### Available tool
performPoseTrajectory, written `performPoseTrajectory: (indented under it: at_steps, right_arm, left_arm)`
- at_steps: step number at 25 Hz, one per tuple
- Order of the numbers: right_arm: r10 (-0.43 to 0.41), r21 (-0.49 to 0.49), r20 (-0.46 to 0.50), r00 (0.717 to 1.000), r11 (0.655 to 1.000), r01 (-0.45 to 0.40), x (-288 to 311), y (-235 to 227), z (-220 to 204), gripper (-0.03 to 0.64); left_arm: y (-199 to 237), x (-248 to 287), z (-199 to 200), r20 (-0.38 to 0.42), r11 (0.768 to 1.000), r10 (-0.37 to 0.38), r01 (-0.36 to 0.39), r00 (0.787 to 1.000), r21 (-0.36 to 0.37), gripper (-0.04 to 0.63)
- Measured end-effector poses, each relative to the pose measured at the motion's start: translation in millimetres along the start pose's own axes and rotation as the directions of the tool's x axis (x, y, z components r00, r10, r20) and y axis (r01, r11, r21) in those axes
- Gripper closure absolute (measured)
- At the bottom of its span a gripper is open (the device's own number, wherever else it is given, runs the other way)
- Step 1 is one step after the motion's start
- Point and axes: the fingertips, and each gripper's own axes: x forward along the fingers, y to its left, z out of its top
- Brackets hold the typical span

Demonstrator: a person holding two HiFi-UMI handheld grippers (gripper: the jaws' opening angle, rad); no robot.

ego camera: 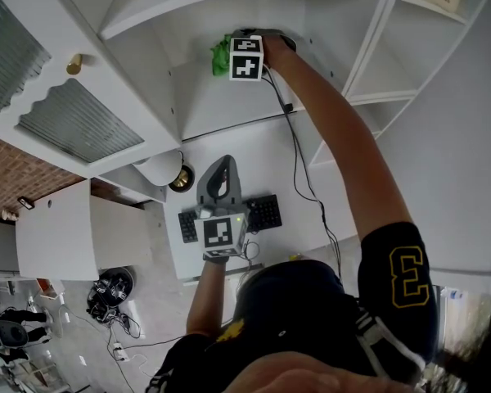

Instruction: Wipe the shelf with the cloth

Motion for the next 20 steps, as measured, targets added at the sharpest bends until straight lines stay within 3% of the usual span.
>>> performPoseTrajectory:
  at_steps: [4, 9, 15, 20]
  right_arm:
    - [-0.002, 0.011, -0.025, 1.0, 1.0, 0.003, -3, -1, -12, 0.541]
    - [-0.013, 0.017, -0.069, 0.998, 1.0, 0.015, -6, -4, -28, 0.541]
    - [-0.012, 0.038, -0.129, 0.992, 0.999, 0.017, -10, -5, -51, 0.541]
    - [-0.016, 0.07, -0.181, 0.983, 0.997, 0.029, -13, -9, -68, 0.541]
  left_arm:
    - [-4, 1, -4, -0.015, 0.999, -0.022, 0.022, 1.0, 0.022, 0.577]
    - [-7, 3, 8, 0.026, 0.999, -0.012, 0.013, 1.0, -0.03, 0.577]
    - [-5, -3, 2, 0.005, 1.0, -0.022, 0.022, 1.0, -0.003, 0.577]
    - [-6, -7, 14, 0.043, 1.0, -0.009, 0.01, 0.999, -0.03, 0.577]
